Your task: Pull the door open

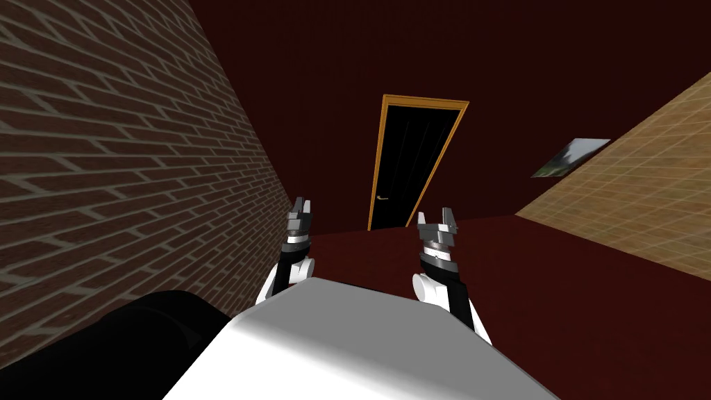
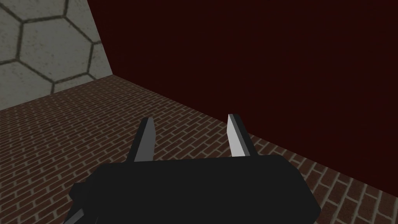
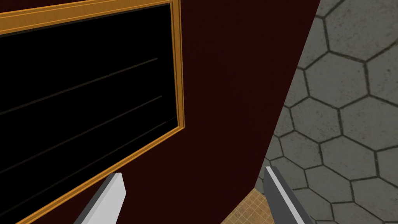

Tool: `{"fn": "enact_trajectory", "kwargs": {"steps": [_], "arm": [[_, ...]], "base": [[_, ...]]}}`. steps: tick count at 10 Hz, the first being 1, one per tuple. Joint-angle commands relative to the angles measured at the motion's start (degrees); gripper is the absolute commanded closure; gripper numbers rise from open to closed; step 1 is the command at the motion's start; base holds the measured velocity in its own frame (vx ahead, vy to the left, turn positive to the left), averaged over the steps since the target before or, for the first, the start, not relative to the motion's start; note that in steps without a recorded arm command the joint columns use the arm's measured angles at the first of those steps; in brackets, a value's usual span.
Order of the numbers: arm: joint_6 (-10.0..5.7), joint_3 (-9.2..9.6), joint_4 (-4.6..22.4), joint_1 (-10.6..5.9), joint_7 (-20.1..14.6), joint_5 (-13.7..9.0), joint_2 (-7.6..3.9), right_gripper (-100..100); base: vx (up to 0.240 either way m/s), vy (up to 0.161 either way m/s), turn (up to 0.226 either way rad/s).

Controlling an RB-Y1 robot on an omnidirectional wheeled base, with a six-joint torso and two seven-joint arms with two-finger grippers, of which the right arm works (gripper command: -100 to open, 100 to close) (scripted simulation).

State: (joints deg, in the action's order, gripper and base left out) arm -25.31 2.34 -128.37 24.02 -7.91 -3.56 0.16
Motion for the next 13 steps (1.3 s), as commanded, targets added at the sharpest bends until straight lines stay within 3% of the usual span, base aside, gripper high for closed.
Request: {"fn": "enact_trajectory", "kwargs": {"steps": [1, 8, 13], "arm": [[-0.72, -0.12, 2.0, -0.58, 0.1, -0.4, -0.49, -100], [-2.80, -0.33, 11.1, -3.67, 1.2, -1.9, -2.34, -100], [-4.67, -0.53, 19.3, -6.45, 2.1, -3.4, -3.69, -100]], "base": [[0.074, -0.015, 0.064], [0.076, -0.034, 0.067], [0.088, -0.042, 0.088]]}}
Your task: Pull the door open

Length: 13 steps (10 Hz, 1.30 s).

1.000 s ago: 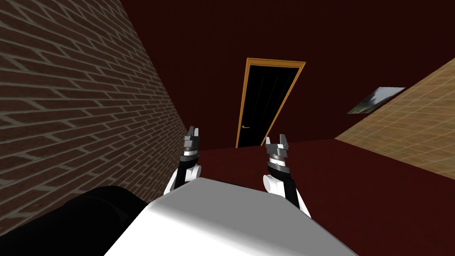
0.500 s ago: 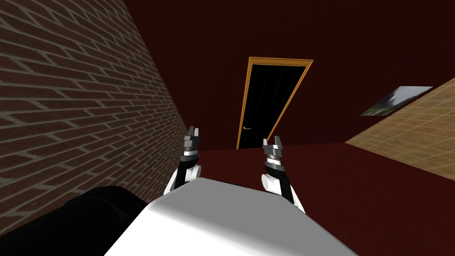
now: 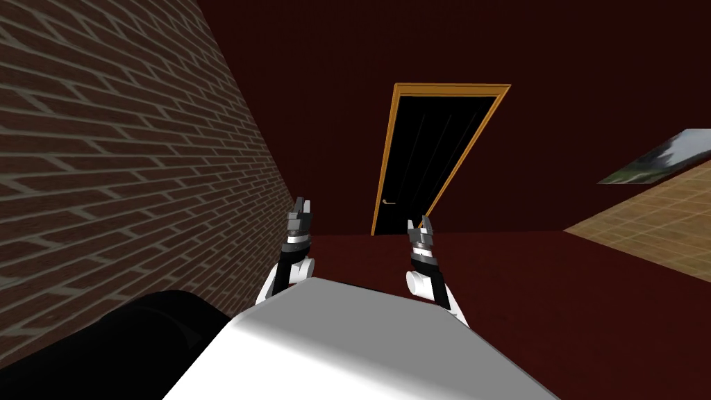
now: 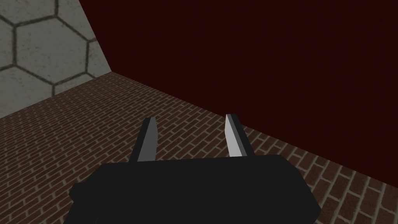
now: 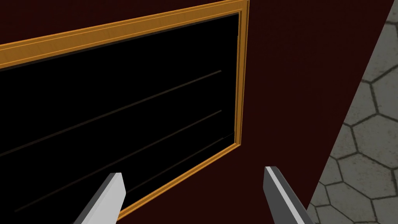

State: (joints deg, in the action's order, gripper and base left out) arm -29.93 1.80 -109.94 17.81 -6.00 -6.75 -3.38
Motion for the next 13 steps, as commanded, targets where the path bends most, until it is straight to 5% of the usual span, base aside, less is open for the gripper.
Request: {"fn": "enact_trajectory", "kwargs": {"steps": [1, 13], "arm": [[-0.47, -0.03, 2.6, -0.86, 0.4, -0.5, -0.41, -100], [-5.76, -0.57, 25.2, -8.71, 3.0, -4.5, -3.25, -100]], "base": [[0.095, -0.036, 0.109], [0.090, -0.060, 0.103]]}}
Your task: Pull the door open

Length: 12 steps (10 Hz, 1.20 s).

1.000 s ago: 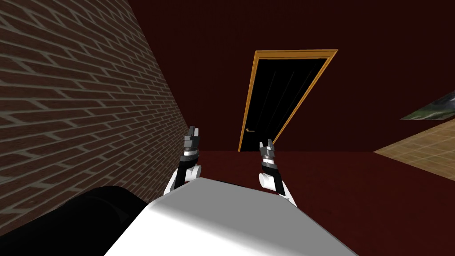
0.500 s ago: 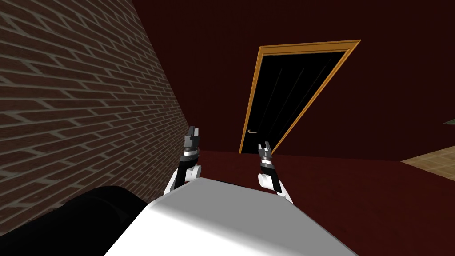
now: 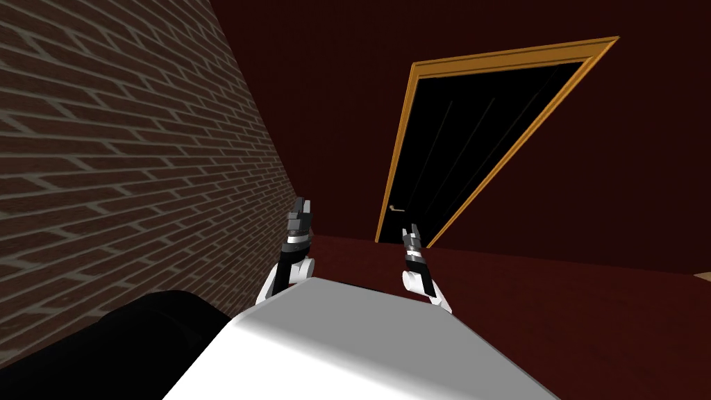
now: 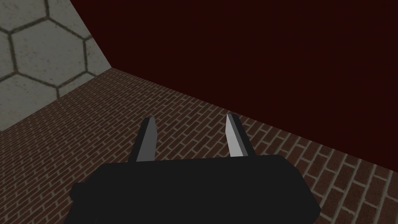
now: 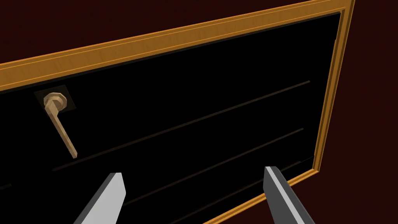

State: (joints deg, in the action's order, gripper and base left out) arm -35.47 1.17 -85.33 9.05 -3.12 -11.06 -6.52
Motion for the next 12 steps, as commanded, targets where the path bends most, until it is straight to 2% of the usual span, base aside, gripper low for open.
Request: {"fn": "enact_trajectory", "kwargs": {"steps": [1, 3, 4, 7, 8, 11, 12], "arm": [[-0.67, 0.01, 2.9, -0.62, 0.4, -0.5, -0.32, -100], [-1.58, -0.09, 6.5, -1.98, 0.8, -1.2, -0.71, -100], [-1.58, -0.09, 7.0, -1.98, 0.8, -1.2, -0.71, -100], [-2.93, -0.22, 12.5, -3.99, 1.5, -2.3, -1.27, -100], [-2.93, -0.22, 12.9, -3.99, 1.5, -2.3, -1.27, -100], [-4.26, -0.36, 18.3, -5.96, 2.2, -3.3, -1.79, -100], [-4.26, -0.36, 18.7, -5.96, 2.2, -3.3, -1.79, -100]], "base": [[0.094, -0.045, 0.099], [0.087, -0.068, 0.109], [0.054, -0.041, 0.037], [0.048, -0.049, 0.092], [0.050, -0.046, 0.039], [0.069, -0.057, 0.090], [0.057, -0.052, 0.042]]}}
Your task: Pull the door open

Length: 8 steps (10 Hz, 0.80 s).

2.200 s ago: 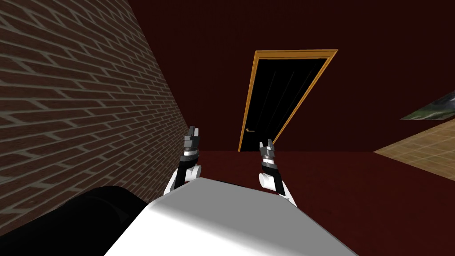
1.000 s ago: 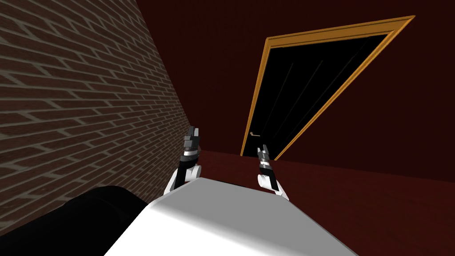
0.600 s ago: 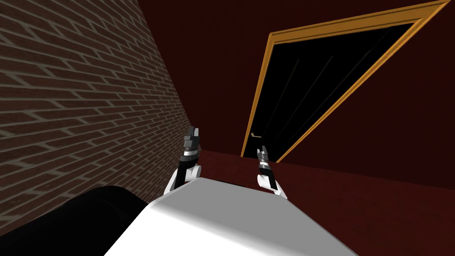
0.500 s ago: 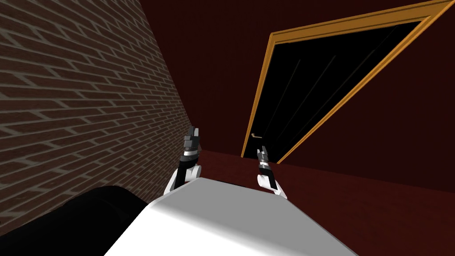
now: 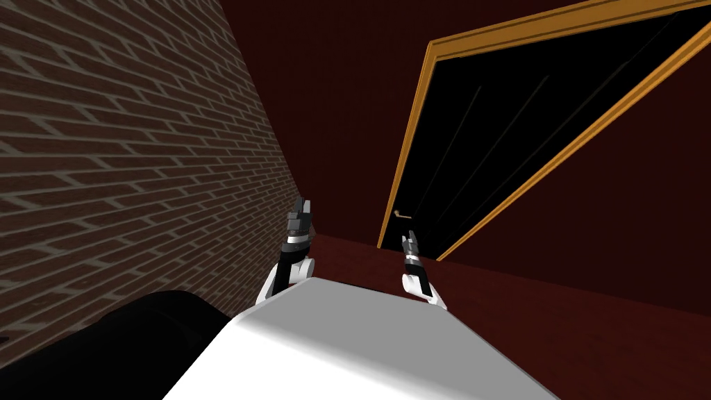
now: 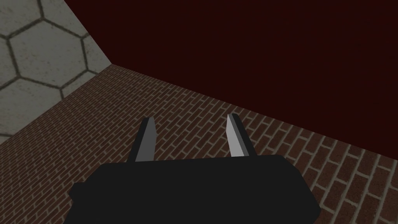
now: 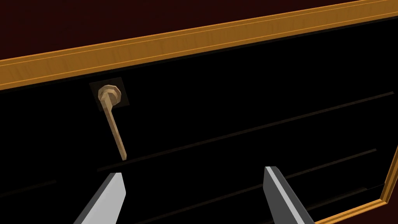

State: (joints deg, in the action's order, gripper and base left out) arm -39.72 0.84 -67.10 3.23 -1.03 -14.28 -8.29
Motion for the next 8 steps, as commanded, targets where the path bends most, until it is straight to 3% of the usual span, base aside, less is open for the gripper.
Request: {"fn": "enact_trajectory", "kwargs": {"steps": [1, 8], "arm": [[-0.45, -0.07, 2.3, -0.78, 0.3, -0.4, -0.18, -100], [-3.23, -0.35, 14.5, -4.91, 1.7, -2.5, -1.15, -100]], "base": [[0.052, -0.040, 0.059], [0.073, -0.072, 0.094]]}}
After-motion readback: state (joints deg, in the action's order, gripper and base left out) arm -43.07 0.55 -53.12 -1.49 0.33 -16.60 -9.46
